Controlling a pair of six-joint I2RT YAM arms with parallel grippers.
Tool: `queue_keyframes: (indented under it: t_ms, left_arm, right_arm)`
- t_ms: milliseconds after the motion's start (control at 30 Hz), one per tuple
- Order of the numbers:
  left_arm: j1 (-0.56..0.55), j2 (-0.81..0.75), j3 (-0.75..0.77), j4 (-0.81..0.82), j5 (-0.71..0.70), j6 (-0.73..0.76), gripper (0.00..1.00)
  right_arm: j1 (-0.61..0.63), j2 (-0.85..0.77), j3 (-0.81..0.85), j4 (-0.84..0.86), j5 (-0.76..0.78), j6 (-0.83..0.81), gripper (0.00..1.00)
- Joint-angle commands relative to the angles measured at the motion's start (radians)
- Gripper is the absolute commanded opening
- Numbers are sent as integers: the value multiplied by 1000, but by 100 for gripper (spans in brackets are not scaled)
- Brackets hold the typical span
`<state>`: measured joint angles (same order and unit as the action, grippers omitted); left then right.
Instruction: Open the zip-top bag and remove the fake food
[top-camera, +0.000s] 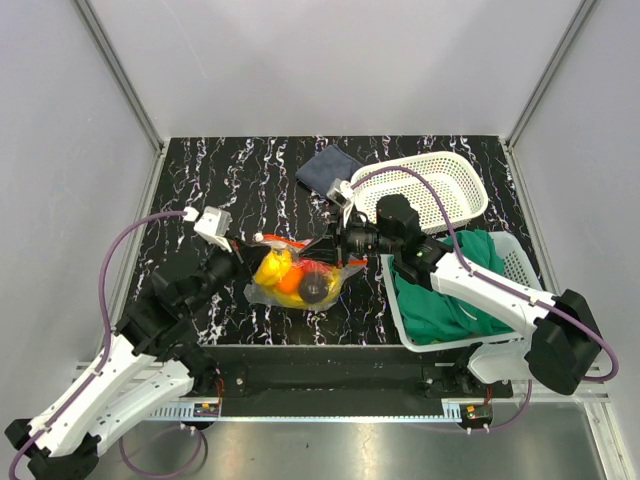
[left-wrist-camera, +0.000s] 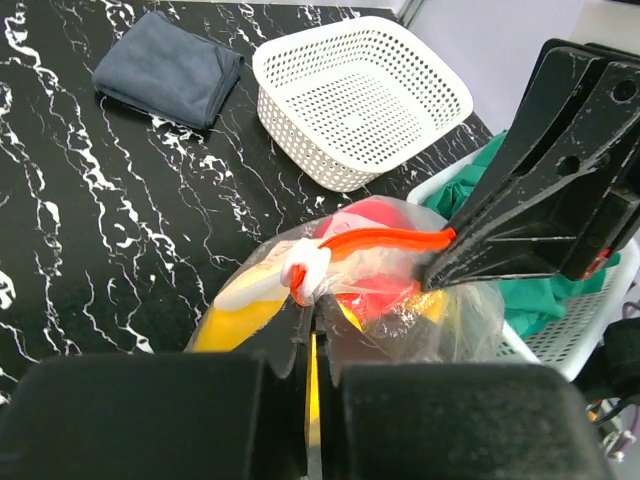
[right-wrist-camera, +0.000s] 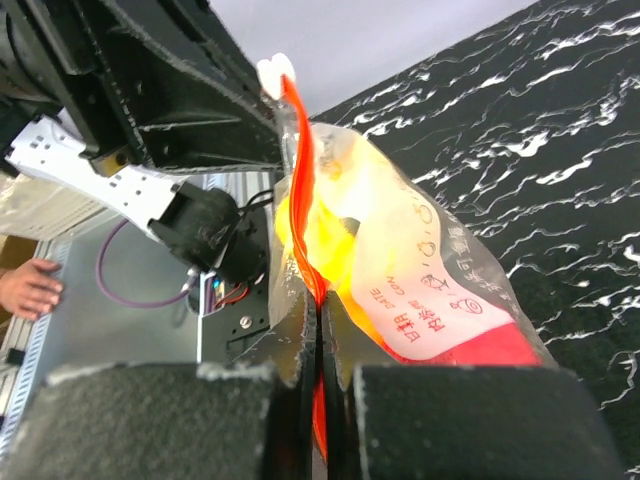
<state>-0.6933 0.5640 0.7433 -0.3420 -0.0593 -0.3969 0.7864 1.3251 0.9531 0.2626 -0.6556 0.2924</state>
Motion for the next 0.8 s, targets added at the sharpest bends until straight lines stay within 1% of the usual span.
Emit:
queue_keyframes:
  t_ms: [0, 33, 67, 133, 167, 233, 433, 667, 700, 767]
  left_arm:
    - [8, 14, 27, 83, 85, 67, 0]
    - [6, 19, 30, 75, 108, 73, 0]
    - [8, 31, 37, 69, 116, 81, 0]
    - [9, 48, 48, 38, 153, 95, 0]
    - [8, 63, 53, 34, 168, 101, 0]
    - [11, 74, 54, 28, 206, 102, 0]
    - [9, 85, 53, 31, 237, 82, 0]
    - [11, 102, 93, -9, 233, 90, 0]
    - [11, 105, 97, -14, 231, 90, 0]
    - [11, 112, 108, -23, 236, 92, 0]
  right_arm:
    - [1, -41, 52, -42, -91, -41, 5]
    - [1, -41, 56, -63, -95, -70, 11]
    - [1, -40, 68, -100, -101, -87, 29]
    - [1, -29, 81, -118, -98, -117, 39]
    - [1, -21, 99, -137, -90, -127, 47]
    - [1, 11, 136, -155, -96, -147, 53]
    - [4, 101, 220, -177, -133, -118, 50]
    - [39, 135, 220, -177, -119, -105, 47]
    - [53, 140, 219, -177, -108, -105, 46]
    - [57, 146, 217, -174, -79, -99, 37]
